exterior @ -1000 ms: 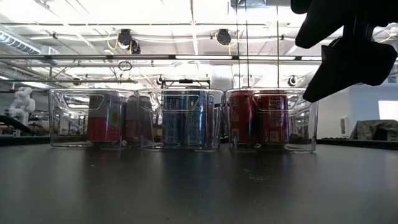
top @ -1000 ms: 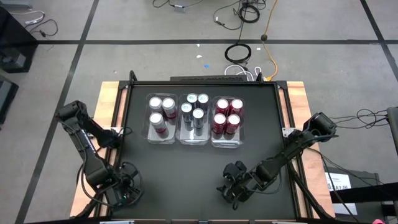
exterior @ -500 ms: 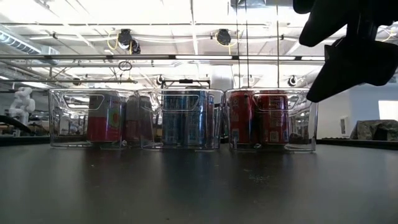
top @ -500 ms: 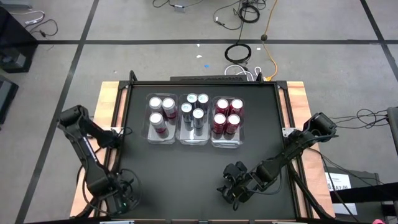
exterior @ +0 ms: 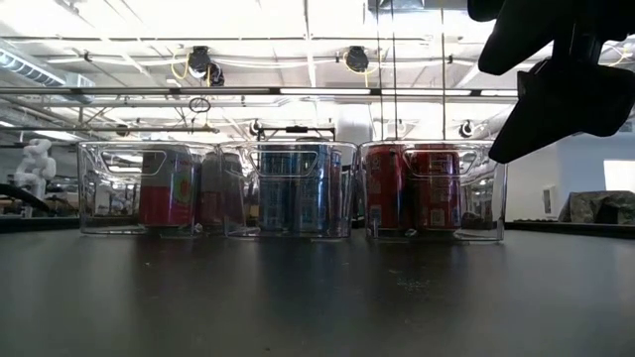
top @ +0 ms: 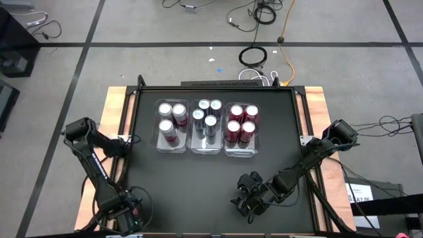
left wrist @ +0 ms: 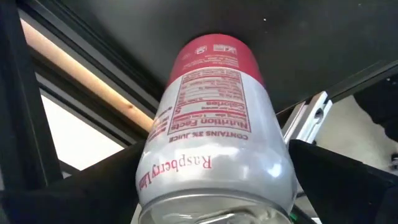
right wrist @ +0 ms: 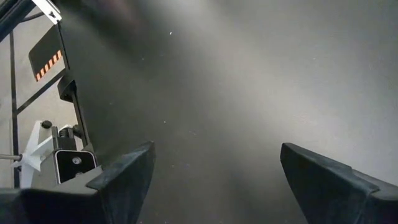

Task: Sort soda cans
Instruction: Put the pink soda can into the left transparent bin

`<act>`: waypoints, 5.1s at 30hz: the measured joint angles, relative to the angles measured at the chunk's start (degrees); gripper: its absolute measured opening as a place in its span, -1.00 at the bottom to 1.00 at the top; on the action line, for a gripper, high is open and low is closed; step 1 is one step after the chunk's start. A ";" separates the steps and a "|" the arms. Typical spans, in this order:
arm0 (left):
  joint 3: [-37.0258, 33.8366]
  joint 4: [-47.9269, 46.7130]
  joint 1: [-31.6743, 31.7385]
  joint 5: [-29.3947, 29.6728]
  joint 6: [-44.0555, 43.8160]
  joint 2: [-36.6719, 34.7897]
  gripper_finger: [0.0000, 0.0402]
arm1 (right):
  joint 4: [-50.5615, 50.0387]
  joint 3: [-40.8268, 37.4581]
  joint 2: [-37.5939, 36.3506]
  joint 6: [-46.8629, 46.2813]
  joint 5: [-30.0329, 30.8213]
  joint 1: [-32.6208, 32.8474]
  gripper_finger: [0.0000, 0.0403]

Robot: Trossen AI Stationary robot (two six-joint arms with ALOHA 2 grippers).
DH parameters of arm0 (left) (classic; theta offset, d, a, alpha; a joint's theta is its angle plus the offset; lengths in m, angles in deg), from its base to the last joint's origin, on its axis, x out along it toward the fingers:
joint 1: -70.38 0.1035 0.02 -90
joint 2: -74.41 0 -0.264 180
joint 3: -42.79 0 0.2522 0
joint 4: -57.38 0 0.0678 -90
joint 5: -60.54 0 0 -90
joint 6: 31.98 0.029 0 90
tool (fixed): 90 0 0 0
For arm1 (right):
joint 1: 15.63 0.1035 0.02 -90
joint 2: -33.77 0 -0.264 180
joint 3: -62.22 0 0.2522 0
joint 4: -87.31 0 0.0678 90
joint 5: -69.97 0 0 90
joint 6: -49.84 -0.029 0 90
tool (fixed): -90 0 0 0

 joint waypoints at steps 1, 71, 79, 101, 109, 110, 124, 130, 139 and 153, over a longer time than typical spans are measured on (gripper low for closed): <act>0.00 -0.04 0.00 -0.01 0.02 0.00 0.92 | 0.02 0.00 0.00 0.02 0.00 0.00 0.68; 25.29 -30.80 73.13 28.23 108.28 8.14 0.53 | -0.46 0.00 0.00 -4.09 6.55 -7.48 0.68; 25.29 -30.77 73.11 29.14 109.72 11.64 0.53 | -0.48 0.00 0.00 -4.09 6.54 -7.48 0.68; 19.22 -23.40 73.24 28.41 108.49 15.30 0.65 | -0.36 0.00 0.00 -6.64 6.01 -6.91 0.68; 18.29 -21.31 73.56 31.57 109.87 15.16 0.65 | -0.51 0.00 0.00 -6.64 6.03 -6.91 0.68; 18.29 -21.14 73.74 32.53 109.96 15.19 0.65 | -0.51 0.00 0.00 -6.64 6.03 -6.91 0.68; 18.23 -21.38 73.80 33.60 109.51 15.34 0.65 | -0.59 0.00 0.00 -6.64 6.05 -6.91 0.68; 18.23 -21.49 73.81 33.08 109.83 15.37 0.65 | -0.59 0.00 0.00 -6.64 6.05 -6.91 0.68; 18.21 -21.71 73.81 32.65 109.94 15.39 0.65 | -0.61 0.00 0.00 -6.64 6.08 -6.91 0.68; 17.94 -22.10 73.83 32.19 111.16 15.68 0.96 | -0.44 0.00 0.00 -7.08 6.08 -6.91 0.68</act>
